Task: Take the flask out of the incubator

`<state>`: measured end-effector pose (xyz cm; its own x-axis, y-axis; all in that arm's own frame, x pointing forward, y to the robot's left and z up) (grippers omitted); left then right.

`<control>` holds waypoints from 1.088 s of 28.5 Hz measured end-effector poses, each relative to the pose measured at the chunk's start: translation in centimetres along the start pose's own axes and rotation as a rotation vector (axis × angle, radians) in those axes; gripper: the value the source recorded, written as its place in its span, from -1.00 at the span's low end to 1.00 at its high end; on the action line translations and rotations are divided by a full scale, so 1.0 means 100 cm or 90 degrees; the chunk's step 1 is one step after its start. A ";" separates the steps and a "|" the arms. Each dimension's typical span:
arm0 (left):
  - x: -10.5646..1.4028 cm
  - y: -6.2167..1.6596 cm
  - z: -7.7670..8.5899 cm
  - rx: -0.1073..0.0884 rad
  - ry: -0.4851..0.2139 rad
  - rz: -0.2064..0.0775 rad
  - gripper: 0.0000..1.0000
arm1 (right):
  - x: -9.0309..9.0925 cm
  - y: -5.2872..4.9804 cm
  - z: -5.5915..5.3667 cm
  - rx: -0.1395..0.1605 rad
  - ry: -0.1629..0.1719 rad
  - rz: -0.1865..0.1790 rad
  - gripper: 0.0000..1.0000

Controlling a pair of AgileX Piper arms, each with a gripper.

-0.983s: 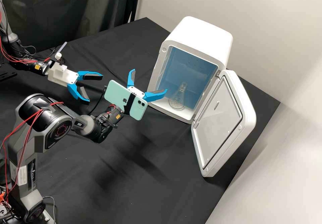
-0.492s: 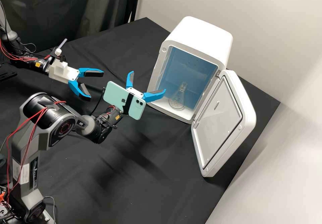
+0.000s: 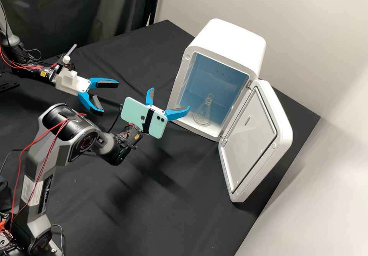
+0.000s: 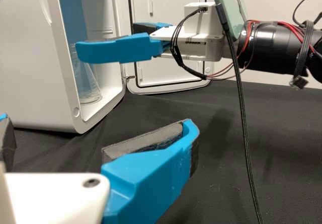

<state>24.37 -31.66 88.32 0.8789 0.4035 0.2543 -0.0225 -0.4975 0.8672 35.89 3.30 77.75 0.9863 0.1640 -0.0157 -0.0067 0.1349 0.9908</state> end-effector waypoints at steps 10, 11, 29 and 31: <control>0.000 0.0000 0.000 0.000 0.000 0.000 1.00 | 0.000 0.014 0.019 -0.005 -0.031 0.026 1.00; 0.000 0.0000 0.000 0.000 0.000 0.000 1.00 | -0.002 0.015 0.019 -0.005 -0.032 0.028 1.00; 0.000 0.0000 0.000 0.000 0.000 0.000 1.00 | 0.009 0.006 0.048 -0.005 -0.071 0.018 1.00; 0.000 0.0000 0.000 0.000 0.000 0.000 1.00 | 0.013 0.006 0.049 -0.005 -0.073 0.016 1.00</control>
<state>24.37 -31.66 88.32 0.8789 0.4035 0.2543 -0.0225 -0.4975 0.8672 37.94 -1.24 78.98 0.9982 0.0553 0.0251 -0.0327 0.1404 0.9895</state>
